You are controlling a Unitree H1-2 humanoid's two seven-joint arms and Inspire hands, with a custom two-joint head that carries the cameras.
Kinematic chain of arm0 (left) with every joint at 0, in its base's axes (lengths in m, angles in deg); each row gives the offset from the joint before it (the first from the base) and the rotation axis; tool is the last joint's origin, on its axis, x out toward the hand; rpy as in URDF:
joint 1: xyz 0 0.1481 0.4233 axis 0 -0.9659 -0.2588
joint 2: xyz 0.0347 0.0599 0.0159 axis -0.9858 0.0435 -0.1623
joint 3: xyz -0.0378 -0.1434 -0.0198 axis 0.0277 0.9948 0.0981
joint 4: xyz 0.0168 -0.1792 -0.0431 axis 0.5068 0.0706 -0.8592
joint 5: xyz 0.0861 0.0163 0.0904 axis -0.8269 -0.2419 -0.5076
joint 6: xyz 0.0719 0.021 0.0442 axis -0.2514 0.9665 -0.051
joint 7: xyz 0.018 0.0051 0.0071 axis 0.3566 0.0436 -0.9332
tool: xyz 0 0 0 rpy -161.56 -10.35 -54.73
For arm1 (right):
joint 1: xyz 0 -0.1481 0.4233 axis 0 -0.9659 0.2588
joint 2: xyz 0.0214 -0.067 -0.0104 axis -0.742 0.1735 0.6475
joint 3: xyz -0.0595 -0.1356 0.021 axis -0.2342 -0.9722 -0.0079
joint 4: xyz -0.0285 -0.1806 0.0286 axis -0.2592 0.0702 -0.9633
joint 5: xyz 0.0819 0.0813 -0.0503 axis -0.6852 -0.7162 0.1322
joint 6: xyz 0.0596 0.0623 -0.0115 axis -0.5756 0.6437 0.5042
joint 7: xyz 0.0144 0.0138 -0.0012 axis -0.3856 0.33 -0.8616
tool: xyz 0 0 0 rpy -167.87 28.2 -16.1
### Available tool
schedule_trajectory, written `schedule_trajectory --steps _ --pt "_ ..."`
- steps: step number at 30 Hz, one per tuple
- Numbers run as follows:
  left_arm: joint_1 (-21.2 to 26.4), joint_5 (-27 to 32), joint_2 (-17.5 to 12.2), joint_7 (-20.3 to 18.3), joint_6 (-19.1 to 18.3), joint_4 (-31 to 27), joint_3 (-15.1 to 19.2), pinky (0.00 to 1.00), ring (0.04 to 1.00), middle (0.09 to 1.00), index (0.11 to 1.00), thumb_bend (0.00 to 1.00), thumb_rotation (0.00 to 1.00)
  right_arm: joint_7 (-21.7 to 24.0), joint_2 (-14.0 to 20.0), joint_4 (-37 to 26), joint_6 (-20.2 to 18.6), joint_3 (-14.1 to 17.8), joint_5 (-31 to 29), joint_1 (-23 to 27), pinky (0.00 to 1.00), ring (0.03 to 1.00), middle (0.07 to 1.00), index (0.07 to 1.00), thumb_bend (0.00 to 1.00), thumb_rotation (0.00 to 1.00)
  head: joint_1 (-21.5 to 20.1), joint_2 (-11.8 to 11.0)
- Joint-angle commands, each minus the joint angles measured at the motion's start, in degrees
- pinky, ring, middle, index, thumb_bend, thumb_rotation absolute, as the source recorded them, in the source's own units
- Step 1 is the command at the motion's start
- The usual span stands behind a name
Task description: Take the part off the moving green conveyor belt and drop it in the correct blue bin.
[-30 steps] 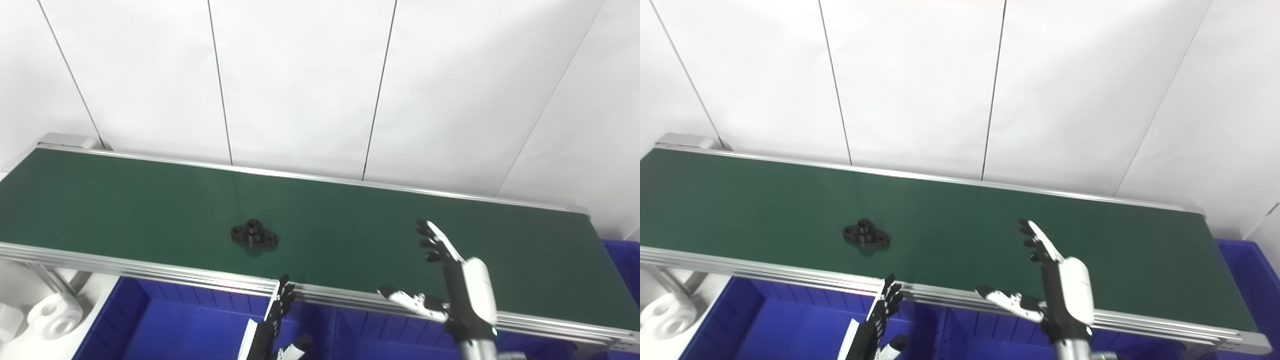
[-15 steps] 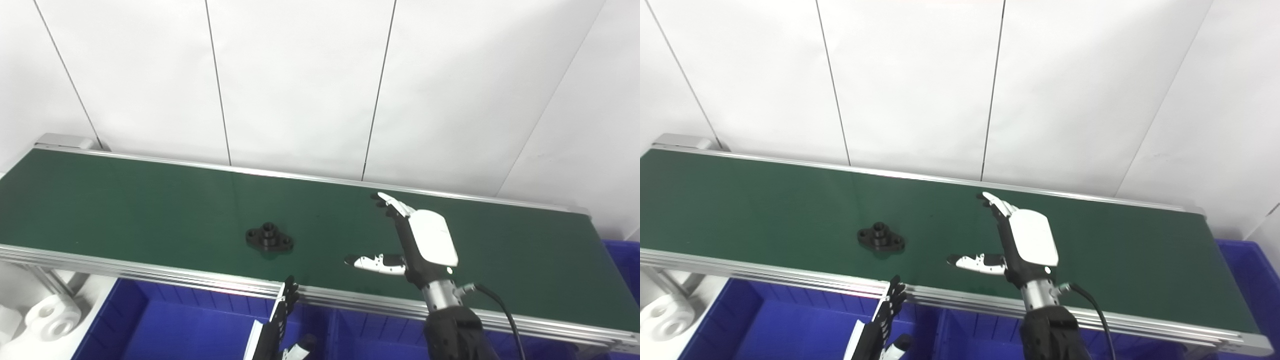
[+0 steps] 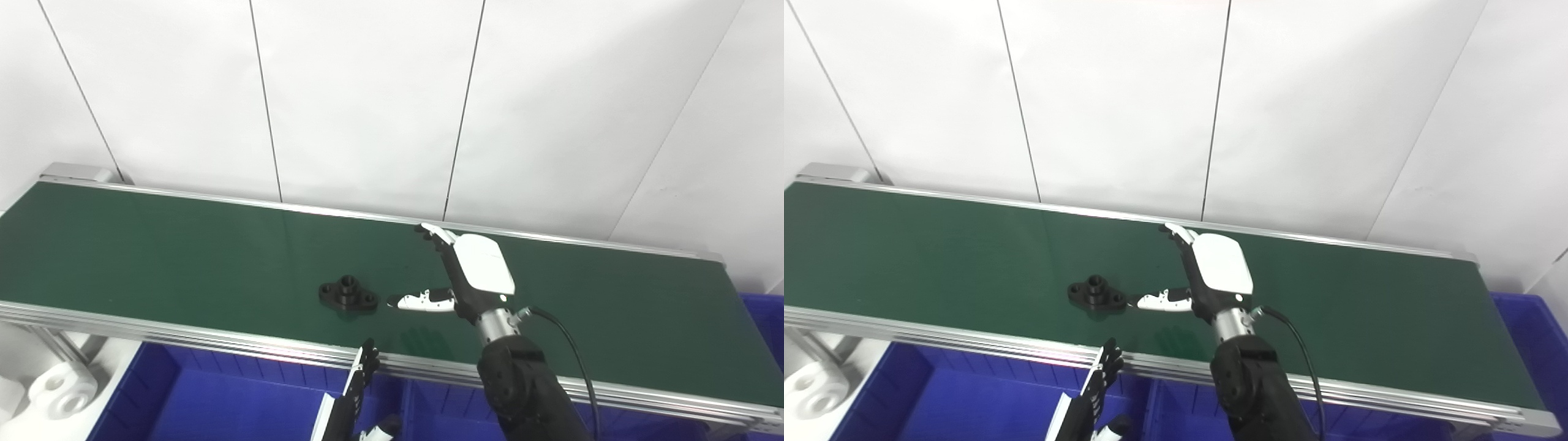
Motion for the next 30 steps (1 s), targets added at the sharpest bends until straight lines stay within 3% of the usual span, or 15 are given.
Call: schedule_trajectory --steps 1,6,13,21,23,30 --pt "0.11 -0.78 0.59 1.08 2.28 -1.84 -0.91 0.98 0.956 0.977 1.000 0.77 0.84 -1.57 -1.67 0.41 -0.97 -0.56 0.07 3.58 0.59 0.717 0.787 0.823 0.90 0.50 -0.10 0.01" --pt "-0.21 -1.40 0.41 2.21 2.28 -2.44 -2.29 1.00 0.967 0.985 1.000 0.77 0.85 -1.00 -2.28 2.47 -1.83 -2.03 0.05 4.67 0.59 0.718 0.791 0.822 0.89 0.51 0.02 0.35" --pt "-1.13 -3.06 0.81 3.59 2.28 -3.60 -3.20 1.00 0.964 0.981 1.000 0.77 0.85 -1.40 -3.04 6.76 -2.65 -4.72 0.87 5.65 0.54 0.647 0.731 0.810 0.89 0.49 0.75 0.98" --pt "-1.70 -4.42 1.31 5.11 2.28 -4.26 -4.15 0.98 0.961 0.983 1.000 0.75 0.85 -2.59 -3.74 12.73 -1.99 -6.64 0.41 7.22 0.45 0.552 0.657 0.777 0.88 0.49 1.88 1.38" --pt "-1.79 -4.38 1.43 5.26 2.28 -4.38 -4.30 0.99 0.963 0.983 1.000 0.76 0.85 -3.14 -3.84 14.01 -1.78 -6.92 0.44 7.56 0.39 0.481 0.616 0.767 0.88 0.47 2.24 1.40" --pt "-2.52 -4.99 2.02 5.79 2.27 -4.98 -4.52 0.97 0.955 0.980 1.000 0.79 0.85 -5.09 -3.56 18.33 -0.71 -7.74 0.01 8.73 0.40 0.477 0.600 0.750 0.78 0.45 3.45 1.37"
